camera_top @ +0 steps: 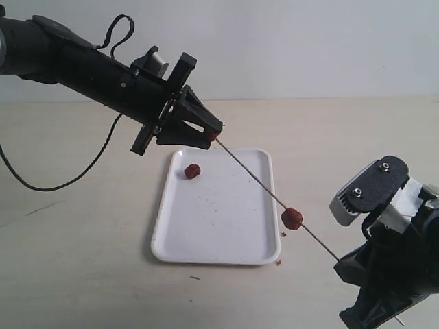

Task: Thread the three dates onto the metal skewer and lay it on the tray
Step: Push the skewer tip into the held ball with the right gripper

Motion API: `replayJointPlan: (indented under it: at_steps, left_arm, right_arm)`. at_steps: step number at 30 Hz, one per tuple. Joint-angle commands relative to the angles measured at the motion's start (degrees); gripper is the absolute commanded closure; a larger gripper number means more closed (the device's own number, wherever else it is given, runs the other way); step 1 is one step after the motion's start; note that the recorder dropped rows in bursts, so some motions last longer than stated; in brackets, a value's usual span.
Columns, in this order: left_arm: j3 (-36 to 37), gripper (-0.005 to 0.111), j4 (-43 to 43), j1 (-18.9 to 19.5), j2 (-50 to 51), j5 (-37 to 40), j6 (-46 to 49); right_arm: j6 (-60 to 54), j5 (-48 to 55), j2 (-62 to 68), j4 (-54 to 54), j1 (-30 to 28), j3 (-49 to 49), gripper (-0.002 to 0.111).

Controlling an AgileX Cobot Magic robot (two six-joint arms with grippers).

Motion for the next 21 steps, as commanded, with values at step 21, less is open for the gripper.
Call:
replayJointPlan:
  at_steps: [21]
  left_arm:
    - [0.2,0.072,-1.5,0.1,-0.9,0.1,-0.4]
  right_arm:
    - [1.1,-2.6,0.3,-0.2,-0.2,0.2,0.108]
